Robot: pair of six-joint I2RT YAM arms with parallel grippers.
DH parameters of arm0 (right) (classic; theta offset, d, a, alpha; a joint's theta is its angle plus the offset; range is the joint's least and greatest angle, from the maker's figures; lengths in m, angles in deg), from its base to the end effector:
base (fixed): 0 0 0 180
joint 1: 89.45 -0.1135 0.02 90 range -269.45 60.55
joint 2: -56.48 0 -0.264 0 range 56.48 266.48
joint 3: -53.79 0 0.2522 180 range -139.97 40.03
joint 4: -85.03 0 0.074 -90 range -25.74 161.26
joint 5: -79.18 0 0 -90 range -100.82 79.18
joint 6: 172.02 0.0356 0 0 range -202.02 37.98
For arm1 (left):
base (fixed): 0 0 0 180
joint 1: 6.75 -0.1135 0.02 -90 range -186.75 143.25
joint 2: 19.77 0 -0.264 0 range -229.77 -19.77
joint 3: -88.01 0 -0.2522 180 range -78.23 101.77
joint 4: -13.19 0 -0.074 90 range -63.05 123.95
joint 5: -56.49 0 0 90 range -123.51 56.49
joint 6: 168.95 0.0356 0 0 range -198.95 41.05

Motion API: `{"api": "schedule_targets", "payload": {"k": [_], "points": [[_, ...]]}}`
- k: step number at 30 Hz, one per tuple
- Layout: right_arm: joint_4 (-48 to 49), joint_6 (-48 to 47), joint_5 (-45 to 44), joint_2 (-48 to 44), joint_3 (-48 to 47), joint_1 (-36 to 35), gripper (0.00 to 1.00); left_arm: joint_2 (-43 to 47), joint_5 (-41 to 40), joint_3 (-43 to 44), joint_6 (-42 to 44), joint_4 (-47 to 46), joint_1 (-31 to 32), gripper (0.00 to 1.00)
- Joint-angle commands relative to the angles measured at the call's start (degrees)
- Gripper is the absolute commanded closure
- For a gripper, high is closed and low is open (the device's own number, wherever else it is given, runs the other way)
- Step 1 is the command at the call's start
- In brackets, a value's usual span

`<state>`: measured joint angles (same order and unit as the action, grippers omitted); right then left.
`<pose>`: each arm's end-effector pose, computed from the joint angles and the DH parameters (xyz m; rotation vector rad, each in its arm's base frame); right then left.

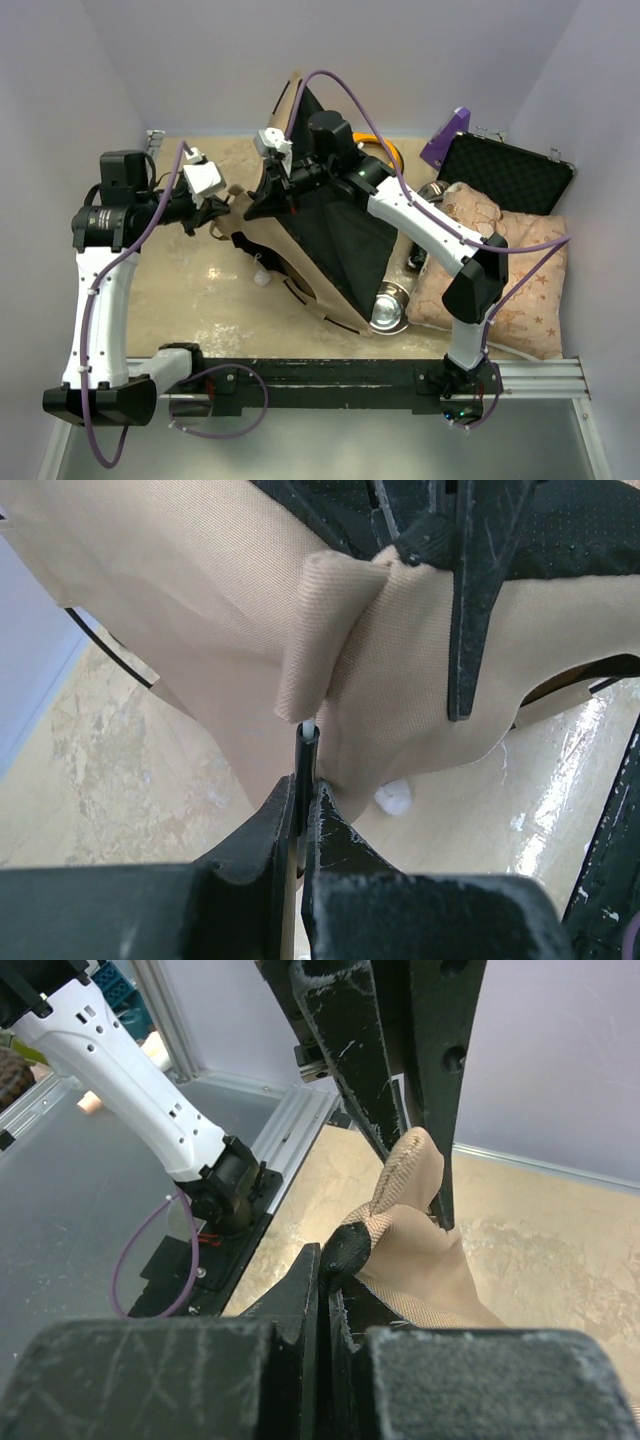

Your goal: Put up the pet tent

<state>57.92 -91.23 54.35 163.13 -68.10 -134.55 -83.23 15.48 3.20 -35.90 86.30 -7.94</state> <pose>0.2778 0.3246 0.4144 -1.5362 1.0928 1.4361 0.1901 -0.0229 0.4180 1.1072 1.7339 -0.5078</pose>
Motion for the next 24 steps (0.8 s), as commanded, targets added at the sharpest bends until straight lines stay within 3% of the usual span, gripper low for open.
{"api": "schedule_targets", "payload": {"k": [1, 14, 24], "points": [[-0.01, -1.25, 1.72, -1.45, -2.60, -1.04, 1.00, -2.54, -0.91, 1.63, -1.39, 3.58, 0.66, 1.00], [-3.36, -2.39, 0.57, 0.05, -3.22, -1.39, 1.00, -2.72, 1.72, 4.62, -1.74, 3.67, 2.16, 1.00], [0.86, 0.42, 1.45, -0.57, -3.83, -1.31, 1.00, -1.75, -1.09, 0.76, -0.25, 5.16, 2.16, 1.00]]}}
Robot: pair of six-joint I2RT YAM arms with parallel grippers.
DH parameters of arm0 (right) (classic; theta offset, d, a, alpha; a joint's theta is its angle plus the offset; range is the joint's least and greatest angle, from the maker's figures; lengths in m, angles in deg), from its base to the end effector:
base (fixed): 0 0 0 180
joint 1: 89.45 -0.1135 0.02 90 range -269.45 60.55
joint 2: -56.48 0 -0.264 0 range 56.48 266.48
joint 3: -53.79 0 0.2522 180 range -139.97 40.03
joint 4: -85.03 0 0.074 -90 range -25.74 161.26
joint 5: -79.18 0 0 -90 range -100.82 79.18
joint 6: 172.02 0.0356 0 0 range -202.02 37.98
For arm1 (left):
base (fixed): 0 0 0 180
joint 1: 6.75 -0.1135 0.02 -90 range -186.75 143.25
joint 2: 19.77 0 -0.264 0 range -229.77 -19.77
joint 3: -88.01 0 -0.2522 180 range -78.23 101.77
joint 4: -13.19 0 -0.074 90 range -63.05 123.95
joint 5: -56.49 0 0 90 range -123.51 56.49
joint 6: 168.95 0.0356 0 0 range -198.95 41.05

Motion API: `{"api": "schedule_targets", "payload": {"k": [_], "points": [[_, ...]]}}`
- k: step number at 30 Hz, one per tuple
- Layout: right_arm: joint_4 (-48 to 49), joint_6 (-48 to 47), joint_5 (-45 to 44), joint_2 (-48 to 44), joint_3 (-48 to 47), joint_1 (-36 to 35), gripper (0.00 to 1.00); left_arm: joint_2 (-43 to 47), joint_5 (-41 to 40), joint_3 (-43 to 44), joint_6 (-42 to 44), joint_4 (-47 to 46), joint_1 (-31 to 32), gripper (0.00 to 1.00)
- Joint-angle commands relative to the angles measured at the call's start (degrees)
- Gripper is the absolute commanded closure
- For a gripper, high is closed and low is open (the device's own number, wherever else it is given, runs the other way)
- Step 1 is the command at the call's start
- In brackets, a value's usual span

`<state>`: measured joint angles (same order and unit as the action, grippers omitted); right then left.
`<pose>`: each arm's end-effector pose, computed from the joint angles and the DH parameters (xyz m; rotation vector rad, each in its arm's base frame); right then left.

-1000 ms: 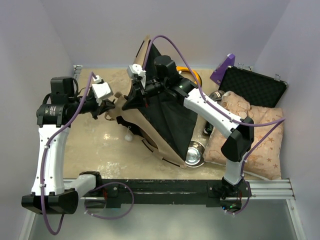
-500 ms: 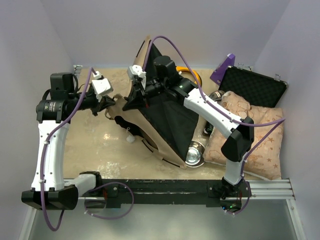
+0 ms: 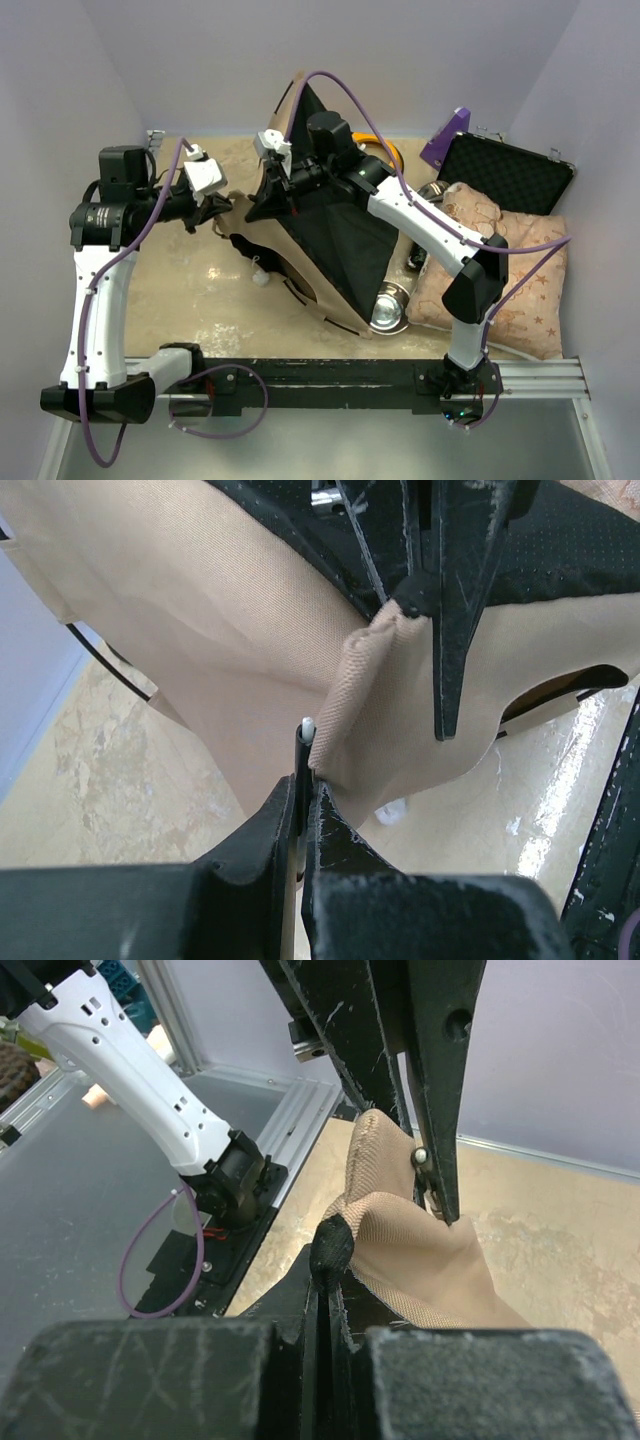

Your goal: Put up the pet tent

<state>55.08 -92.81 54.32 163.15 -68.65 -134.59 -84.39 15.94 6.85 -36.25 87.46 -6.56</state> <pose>0.2767 0.3238 0.4132 -1.5500 1.1091 1.4339 0.1897 -0.0277 0.4313 1.1281 1.7011 -0.5195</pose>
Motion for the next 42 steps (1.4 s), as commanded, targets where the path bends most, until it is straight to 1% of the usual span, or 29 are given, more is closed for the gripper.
{"api": "schedule_targets", "payload": {"k": [1, 3, 7, 18, 26, 28, 31, 34, 38, 42], "points": [[3.70, 2.00, 1.48, -0.68, -3.55, -1.17, 1.00, -0.59, -1.99, -3.60, 0.37, 4.09, 0.78, 1.00], [3.70, 2.26, 1.65, -0.85, -3.55, -1.17, 1.00, -0.68, -2.08, -4.92, 0.54, 4.26, 0.78, 1.00], [3.35, 1.91, 1.21, -1.12, -3.03, -1.26, 1.00, -0.33, -1.46, -4.84, 0.28, 3.39, 0.78, 1.00], [0.89, 0.15, 0.51, -0.68, -1.27, -1.26, 1.00, -1.12, 0.12, 0.87, -1.56, 3.38, 0.78, 1.00], [0.36, 0.15, -0.19, -0.41, -0.48, -1.35, 1.00, -0.16, 3.63, 3.87, -2.53, 2.86, 0.87, 1.00], [0.28, 0.33, -0.02, -0.24, -0.56, -1.35, 1.00, 0.55, 3.81, 3.69, -2.44, 2.77, 0.87, 1.00], [1.33, 0.33, 1.12, -0.67, -0.65, -1.44, 1.00, 0.55, 1.97, 2.82, -2.19, 3.29, 0.78, 1.00], [2.12, 0.07, 1.65, -1.29, -0.83, -1.35, 1.00, 0.72, -0.58, -0.69, -2.62, 3.47, 0.78, 1.00], [3.70, 1.12, 1.74, -2.52, -0.57, -1.17, 1.00, 1.16, -1.20, -4.91, -2.09, 3.30, 0.69, 1.00], [4.67, 2.26, 2.00, -3.14, -0.04, -0.74, 1.00, 2.04, -1.64, -6.42, -2.09, 2.16, 0.69, 1.00]]}}
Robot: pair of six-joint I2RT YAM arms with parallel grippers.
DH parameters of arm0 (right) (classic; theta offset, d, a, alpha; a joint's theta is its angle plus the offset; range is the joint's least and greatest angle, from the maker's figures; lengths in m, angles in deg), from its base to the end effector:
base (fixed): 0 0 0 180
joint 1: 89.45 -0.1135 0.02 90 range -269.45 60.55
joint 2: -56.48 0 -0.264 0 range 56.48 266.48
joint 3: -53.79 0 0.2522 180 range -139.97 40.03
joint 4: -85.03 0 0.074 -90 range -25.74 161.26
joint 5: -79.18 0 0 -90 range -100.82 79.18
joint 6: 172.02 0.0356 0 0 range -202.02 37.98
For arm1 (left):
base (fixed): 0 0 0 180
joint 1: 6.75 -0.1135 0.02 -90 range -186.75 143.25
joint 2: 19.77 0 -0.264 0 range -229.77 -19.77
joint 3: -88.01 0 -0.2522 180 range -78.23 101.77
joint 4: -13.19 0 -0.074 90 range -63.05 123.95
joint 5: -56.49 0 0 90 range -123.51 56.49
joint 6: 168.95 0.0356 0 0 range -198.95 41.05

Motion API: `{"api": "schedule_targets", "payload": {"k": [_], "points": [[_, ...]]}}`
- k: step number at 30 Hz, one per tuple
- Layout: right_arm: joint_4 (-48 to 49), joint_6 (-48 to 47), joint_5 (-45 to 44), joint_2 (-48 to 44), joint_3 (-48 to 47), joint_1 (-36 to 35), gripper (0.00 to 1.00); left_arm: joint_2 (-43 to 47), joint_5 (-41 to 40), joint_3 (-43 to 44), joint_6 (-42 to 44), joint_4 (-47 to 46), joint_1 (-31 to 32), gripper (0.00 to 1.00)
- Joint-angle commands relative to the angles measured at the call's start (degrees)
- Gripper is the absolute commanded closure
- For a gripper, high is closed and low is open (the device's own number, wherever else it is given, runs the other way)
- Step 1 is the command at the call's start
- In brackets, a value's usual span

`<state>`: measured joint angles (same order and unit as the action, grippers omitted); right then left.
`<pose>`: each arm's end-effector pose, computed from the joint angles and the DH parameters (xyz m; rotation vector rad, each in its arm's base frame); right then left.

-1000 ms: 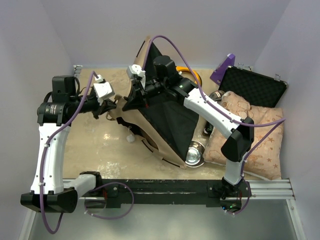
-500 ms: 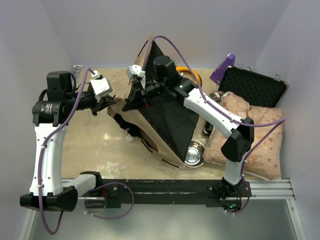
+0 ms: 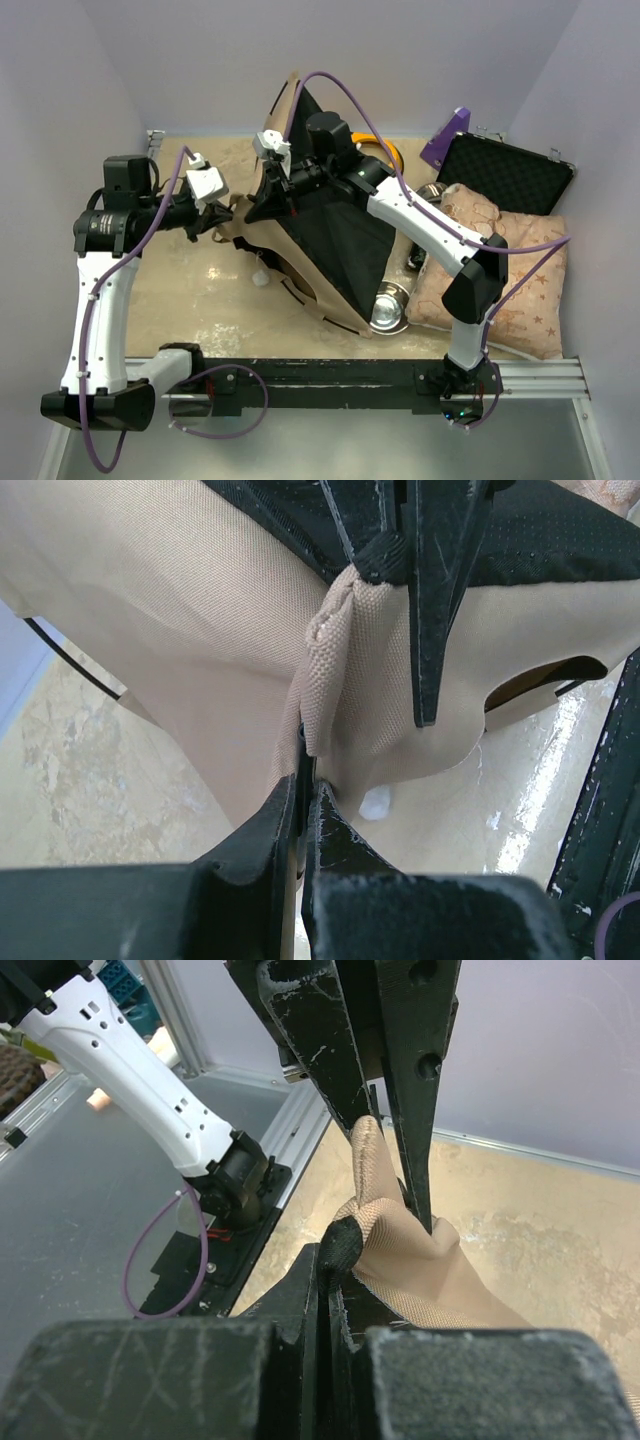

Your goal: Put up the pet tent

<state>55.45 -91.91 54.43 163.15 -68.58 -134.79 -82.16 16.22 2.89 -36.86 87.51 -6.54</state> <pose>0.2756 0.3249 0.4133 -1.5477 1.1148 1.4462 0.1826 -0.0278 0.4182 1.1181 1.7314 -0.5511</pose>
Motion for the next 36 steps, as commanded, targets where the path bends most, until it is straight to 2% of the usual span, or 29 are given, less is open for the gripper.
{"api": "schedule_targets", "payload": {"k": [1, 21, 36], "points": [[5.00, 1.97, 2.07, -3.22, 0.25, -0.28, 1.00, -0.19, -2.27, -2.81, -1.48, 2.02, 0.76, 1.00], [9.31, 4.62, 2.95, -4.46, 2.62, 0.08, 1.00, -1.86, -4.47, -2.46, -0.25, 3.52, 0.76, 1.00], [1.67, -0.57, 1.63, -2.35, 1.92, -0.36, 1.00, -3.17, -1.40, 5.53, -2.71, 2.99, 0.67, 1.00]]}}
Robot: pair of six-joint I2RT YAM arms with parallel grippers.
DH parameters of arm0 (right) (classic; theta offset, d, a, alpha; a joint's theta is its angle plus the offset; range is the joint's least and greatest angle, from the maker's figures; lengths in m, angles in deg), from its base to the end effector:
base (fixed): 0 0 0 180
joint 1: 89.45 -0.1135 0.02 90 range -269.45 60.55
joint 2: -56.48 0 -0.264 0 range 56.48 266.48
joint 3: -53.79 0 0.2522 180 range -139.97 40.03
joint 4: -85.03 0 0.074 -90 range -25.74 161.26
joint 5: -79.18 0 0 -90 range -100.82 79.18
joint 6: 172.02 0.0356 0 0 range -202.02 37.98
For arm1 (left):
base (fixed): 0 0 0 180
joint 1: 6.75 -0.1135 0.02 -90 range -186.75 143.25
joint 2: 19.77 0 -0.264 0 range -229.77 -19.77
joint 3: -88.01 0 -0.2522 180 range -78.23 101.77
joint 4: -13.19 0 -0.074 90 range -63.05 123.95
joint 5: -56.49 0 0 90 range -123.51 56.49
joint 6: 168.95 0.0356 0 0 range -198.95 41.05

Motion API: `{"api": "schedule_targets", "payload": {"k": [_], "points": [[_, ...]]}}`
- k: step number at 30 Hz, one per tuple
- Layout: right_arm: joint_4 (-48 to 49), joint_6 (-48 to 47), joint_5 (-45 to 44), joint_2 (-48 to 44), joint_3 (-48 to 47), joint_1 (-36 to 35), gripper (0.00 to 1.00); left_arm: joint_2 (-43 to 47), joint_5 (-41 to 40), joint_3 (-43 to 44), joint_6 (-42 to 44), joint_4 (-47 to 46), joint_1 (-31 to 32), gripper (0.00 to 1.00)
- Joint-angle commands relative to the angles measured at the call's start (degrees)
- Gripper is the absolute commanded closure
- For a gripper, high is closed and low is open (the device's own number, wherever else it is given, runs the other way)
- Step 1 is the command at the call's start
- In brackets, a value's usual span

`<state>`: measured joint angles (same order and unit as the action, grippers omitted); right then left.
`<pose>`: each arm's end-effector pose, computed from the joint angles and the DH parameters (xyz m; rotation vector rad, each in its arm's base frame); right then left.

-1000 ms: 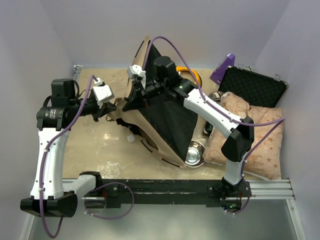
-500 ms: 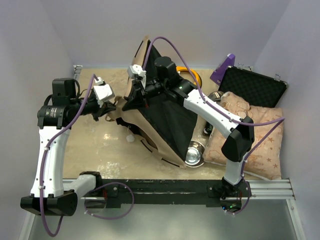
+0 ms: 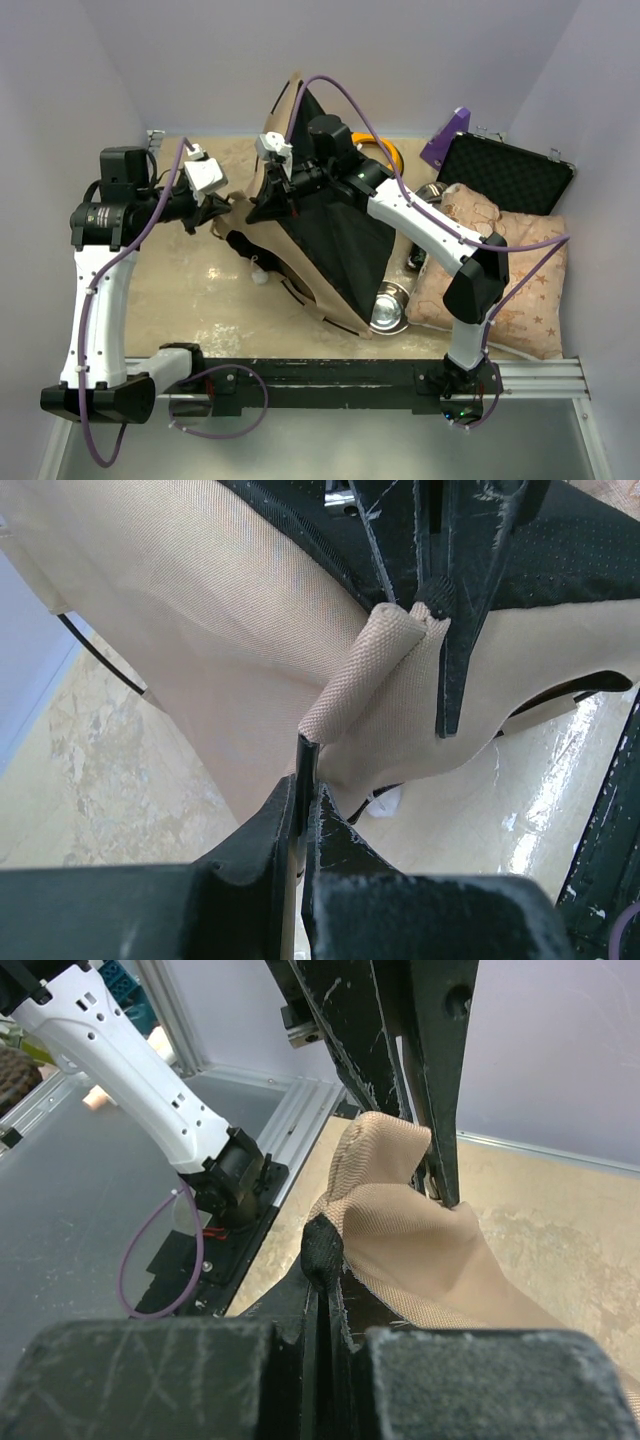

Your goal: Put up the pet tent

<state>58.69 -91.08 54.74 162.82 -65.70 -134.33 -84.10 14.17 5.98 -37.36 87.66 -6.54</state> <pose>0.2792 0.3237 0.4040 -1.5383 1.1170 1.4503 0.1896 -0.0270 0.4271 1.1043 1.7449 -0.5095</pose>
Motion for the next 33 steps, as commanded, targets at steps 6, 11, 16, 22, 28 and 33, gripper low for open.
{"api": "schedule_targets", "payload": {"k": [6, 11, 16, 22, 28, 33], "points": [[-1.75, -0.53, 1.24, -1.05, -1.84, -0.73, 1.00, -0.70, 2.24, 3.34, -1.24, 3.98, 0.85, 1.00], [0.01, 1.15, 1.06, -0.70, -2.72, -0.82, 1.00, -0.53, 1.89, 1.41, 0.69, 5.65, 0.76, 1.00], [-0.25, 1.33, 1.06, -0.09, -3.34, -0.73, 1.00, 0.09, 2.06, -0.44, 1.75, 5.30, 1.02, 1.00], [-2.27, 0.01, 0.36, 0.09, -2.99, -1.08, 1.00, -0.17, 1.89, 0.61, 1.92, 4.95, 1.38, 1.00], [-5.08, -0.87, -1.05, 1.06, -3.34, -1.79, 1.00, -0.26, 3.38, 3.24, 0.61, 4.77, 2.42, 1.00], [-4.03, 1.50, -1.05, 1.76, -3.60, -1.87, 1.00, 0.79, 1.90, 1.58, 1.66, 5.30, 4.88, 1.00]]}}
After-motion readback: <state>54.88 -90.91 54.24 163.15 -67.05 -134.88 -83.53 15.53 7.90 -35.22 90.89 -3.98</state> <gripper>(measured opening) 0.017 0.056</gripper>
